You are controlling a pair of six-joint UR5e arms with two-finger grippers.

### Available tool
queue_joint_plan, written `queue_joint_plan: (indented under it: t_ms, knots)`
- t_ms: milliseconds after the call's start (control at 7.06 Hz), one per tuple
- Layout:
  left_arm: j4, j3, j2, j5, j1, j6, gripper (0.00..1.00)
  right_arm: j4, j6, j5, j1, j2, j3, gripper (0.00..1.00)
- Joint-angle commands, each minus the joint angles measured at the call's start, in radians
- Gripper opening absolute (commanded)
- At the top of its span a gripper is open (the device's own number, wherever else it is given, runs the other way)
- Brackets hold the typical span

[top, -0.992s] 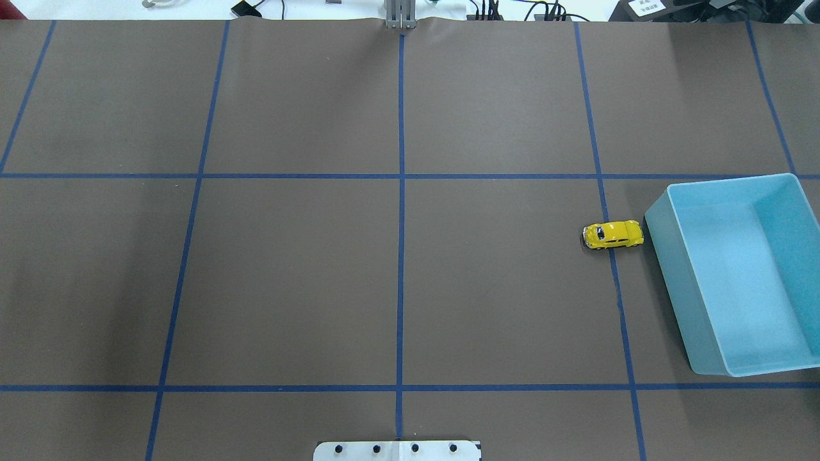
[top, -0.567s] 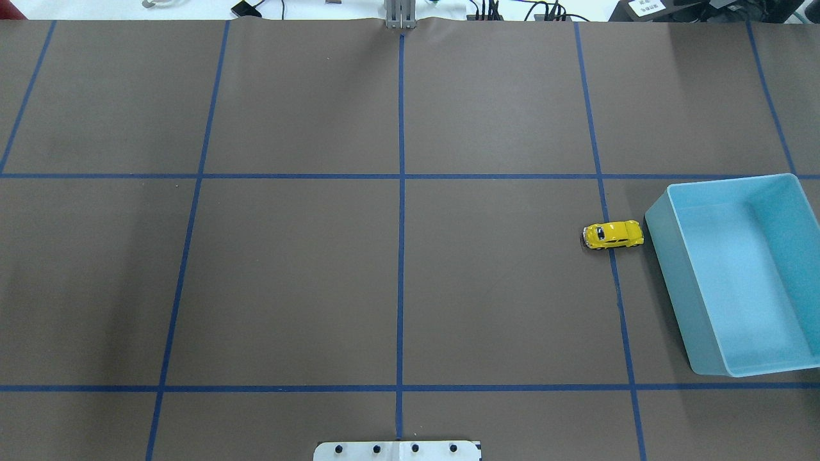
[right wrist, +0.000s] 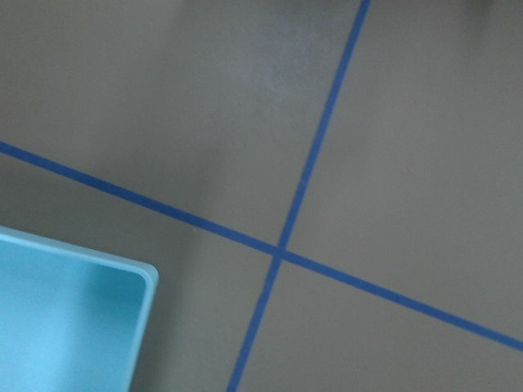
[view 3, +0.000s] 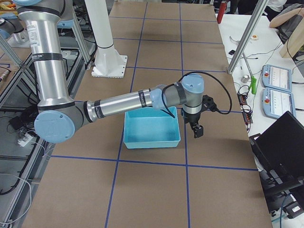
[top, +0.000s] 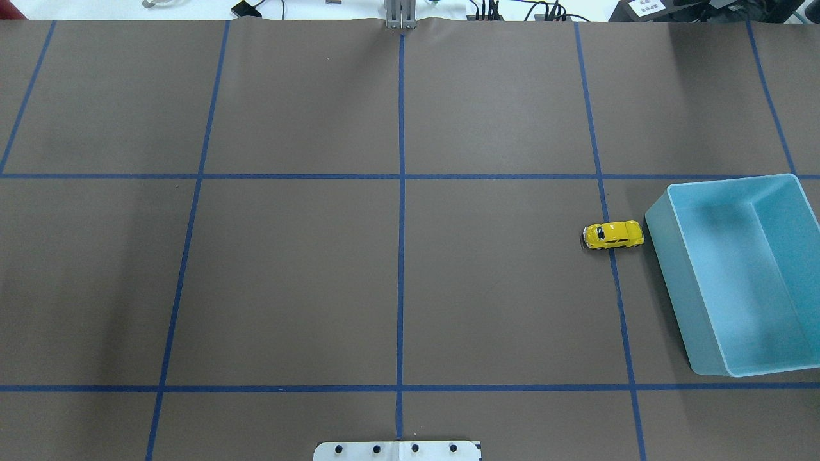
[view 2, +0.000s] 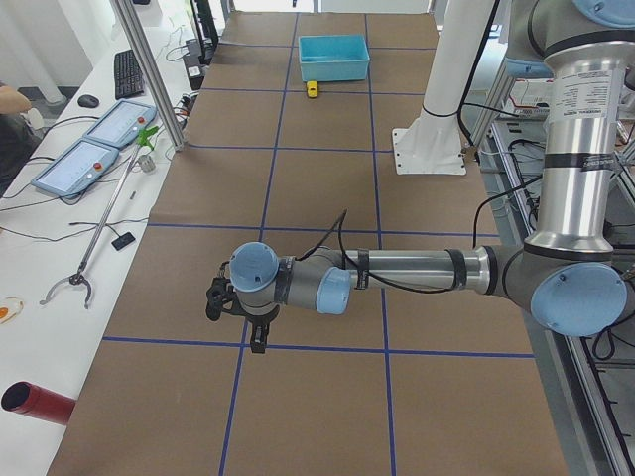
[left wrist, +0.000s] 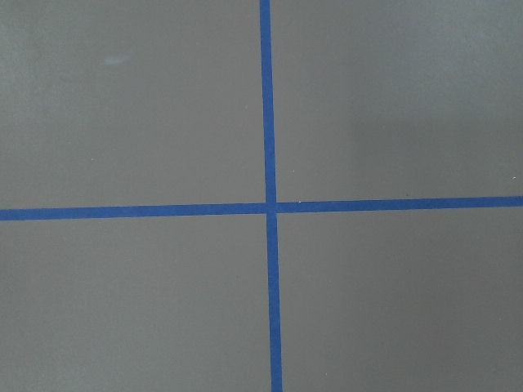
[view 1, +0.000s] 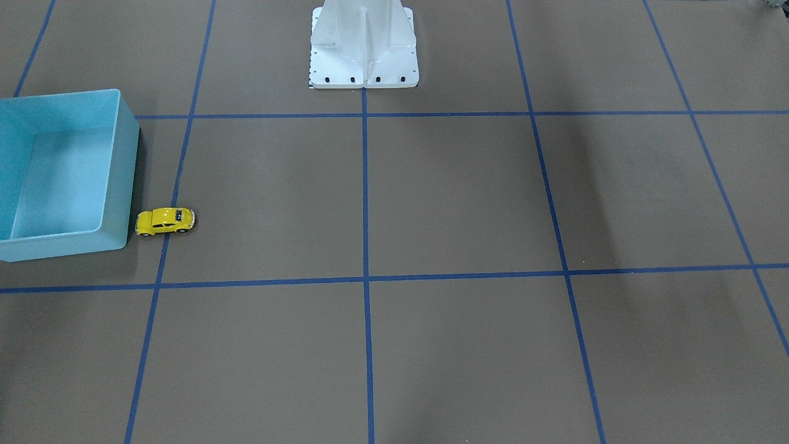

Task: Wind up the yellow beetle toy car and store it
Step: 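Lower the right gripper onto the yellow car beside the bin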

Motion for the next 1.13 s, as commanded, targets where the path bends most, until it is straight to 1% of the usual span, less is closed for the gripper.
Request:
queue_joint_plan:
  t_ms: [0, 142, 283, 425, 567, 708, 850, 992]
  knots:
    - [0.003, -0.002, 0.01, -0.018, -0.003, -0.009, 1.0, -0.001, -0.003, 0.006, -0.104, 0.068, 0.003, 1.0]
    - [0.003, -0.005, 0.017, -0.019, -0.004, -0.009, 1.0, -0.001, 0.0, 0.0, -0.181, 0.121, 0.01, 1.0]
    - [0.002, -0.004, 0.019, -0.019, -0.006, -0.009, 1.0, -0.025, 0.002, 0.014, -0.227, 0.131, 0.062, 1.0]
    - [0.002, -0.004, 0.025, -0.016, -0.004, -0.007, 1.0, -0.047, 0.002, 0.065, -0.306, 0.131, 0.116, 1.0]
    - [0.002, -0.002, 0.025, -0.013, -0.004, -0.004, 1.0, -0.058, -0.001, 0.133, -0.365, 0.143, 0.11, 1.0]
    - [0.0, -0.001, 0.026, -0.007, -0.006, 0.0, 1.0, -0.078, -0.009, 0.13, -0.414, 0.142, 0.116, 1.0]
    - [-0.003, -0.001, 0.028, -0.002, -0.004, 0.002, 1.0, -0.078, -0.15, 0.097, -0.46, 0.143, 0.113, 1.0]
    - [-0.005, -0.002, 0.028, -0.002, -0.006, 0.002, 1.0, -0.082, -0.315, 0.007, -0.505, 0.133, 0.118, 1.0]
